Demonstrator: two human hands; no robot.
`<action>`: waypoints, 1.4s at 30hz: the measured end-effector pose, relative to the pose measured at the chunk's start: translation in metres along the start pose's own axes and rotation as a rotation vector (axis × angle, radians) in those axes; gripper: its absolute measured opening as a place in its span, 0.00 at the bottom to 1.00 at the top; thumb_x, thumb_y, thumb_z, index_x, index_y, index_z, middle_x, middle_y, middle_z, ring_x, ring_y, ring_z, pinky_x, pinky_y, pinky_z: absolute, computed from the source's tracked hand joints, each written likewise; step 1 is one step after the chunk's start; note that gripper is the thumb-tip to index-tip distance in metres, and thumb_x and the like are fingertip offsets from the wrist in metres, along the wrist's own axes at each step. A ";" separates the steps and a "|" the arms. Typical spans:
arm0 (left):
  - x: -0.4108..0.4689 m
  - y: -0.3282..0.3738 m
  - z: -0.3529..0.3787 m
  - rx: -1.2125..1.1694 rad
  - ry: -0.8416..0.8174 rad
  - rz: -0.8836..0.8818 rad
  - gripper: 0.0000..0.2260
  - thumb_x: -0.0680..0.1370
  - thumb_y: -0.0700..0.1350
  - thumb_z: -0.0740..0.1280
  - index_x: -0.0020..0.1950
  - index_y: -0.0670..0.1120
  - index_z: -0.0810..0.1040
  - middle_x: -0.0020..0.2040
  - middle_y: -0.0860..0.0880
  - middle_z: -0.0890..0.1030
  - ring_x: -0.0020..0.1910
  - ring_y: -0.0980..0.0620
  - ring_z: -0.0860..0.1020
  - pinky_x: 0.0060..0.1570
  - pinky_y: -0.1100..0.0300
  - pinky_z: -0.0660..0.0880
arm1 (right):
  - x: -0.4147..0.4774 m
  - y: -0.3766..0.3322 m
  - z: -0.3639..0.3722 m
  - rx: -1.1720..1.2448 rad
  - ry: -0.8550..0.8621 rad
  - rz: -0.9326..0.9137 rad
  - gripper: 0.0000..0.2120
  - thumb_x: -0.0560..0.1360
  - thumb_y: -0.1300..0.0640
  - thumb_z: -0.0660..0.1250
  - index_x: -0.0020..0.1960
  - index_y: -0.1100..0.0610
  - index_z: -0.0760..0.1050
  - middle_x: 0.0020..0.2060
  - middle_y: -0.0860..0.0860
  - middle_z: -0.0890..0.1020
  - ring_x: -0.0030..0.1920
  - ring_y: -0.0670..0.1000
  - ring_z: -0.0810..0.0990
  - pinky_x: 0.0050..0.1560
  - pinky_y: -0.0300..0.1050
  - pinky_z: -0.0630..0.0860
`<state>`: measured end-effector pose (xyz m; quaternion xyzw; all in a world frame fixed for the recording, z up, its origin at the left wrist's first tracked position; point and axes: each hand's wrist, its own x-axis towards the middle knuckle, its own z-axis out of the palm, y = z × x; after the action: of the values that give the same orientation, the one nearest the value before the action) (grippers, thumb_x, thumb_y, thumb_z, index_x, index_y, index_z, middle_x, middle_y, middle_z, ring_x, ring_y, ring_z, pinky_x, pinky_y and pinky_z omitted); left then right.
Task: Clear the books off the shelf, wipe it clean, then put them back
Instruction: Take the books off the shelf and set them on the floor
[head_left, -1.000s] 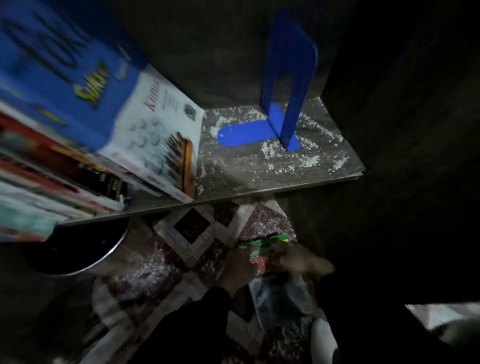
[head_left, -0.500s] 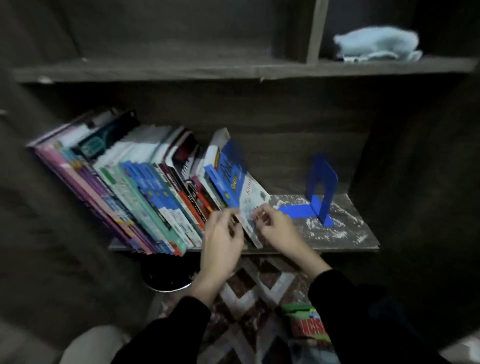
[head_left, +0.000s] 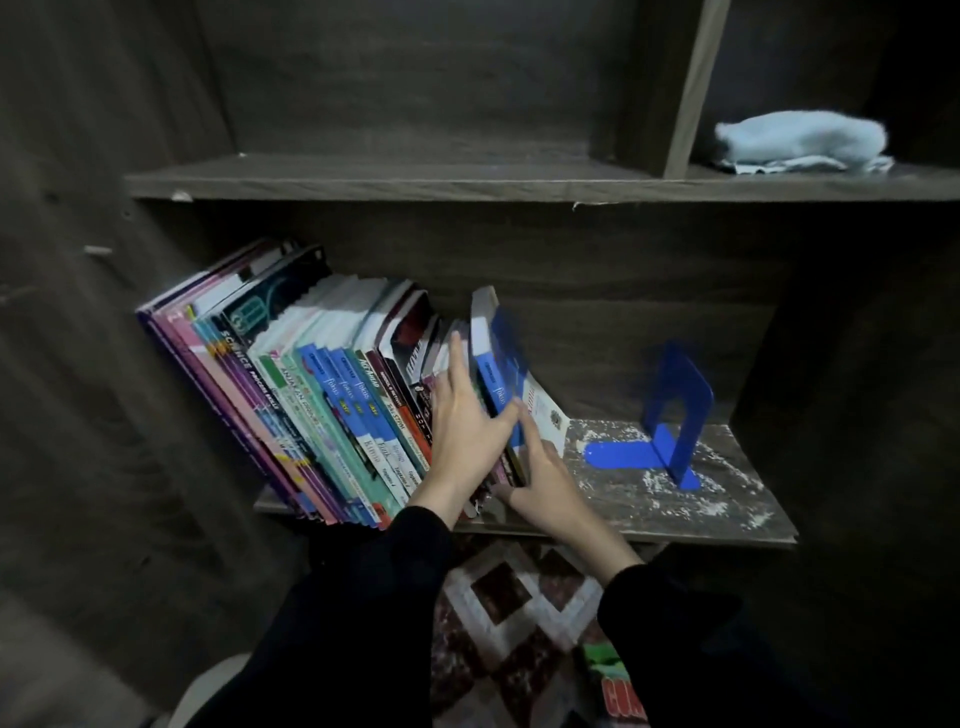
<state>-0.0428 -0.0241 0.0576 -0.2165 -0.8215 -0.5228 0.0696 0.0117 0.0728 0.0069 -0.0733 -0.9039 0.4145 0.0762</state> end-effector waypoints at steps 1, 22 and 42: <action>0.000 0.001 0.004 0.008 -0.010 0.019 0.43 0.76 0.49 0.70 0.78 0.55 0.41 0.75 0.50 0.55 0.74 0.51 0.57 0.63 0.64 0.57 | -0.001 0.003 -0.001 0.017 0.026 0.000 0.50 0.71 0.58 0.69 0.74 0.36 0.34 0.70 0.56 0.66 0.69 0.58 0.65 0.65 0.53 0.67; 0.001 0.008 0.061 0.339 0.195 -0.053 0.26 0.79 0.54 0.62 0.75 0.49 0.61 0.58 0.38 0.77 0.52 0.41 0.78 0.48 0.56 0.72 | -0.012 0.043 -0.015 0.087 0.000 -0.120 0.44 0.76 0.60 0.68 0.77 0.43 0.39 0.71 0.44 0.64 0.69 0.41 0.62 0.63 0.29 0.58; -0.008 -0.006 0.044 0.137 0.220 0.270 0.45 0.77 0.49 0.67 0.68 0.71 0.30 0.78 0.45 0.56 0.62 0.43 0.77 0.54 0.55 0.77 | -0.004 0.062 -0.003 -0.009 0.122 -0.240 0.45 0.77 0.63 0.65 0.72 0.29 0.38 0.72 0.39 0.57 0.68 0.30 0.54 0.61 0.17 0.49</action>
<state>-0.0338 0.0102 0.0304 -0.2612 -0.8061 -0.4720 0.2433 0.0208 0.1140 -0.0388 0.0101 -0.9017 0.3931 0.1798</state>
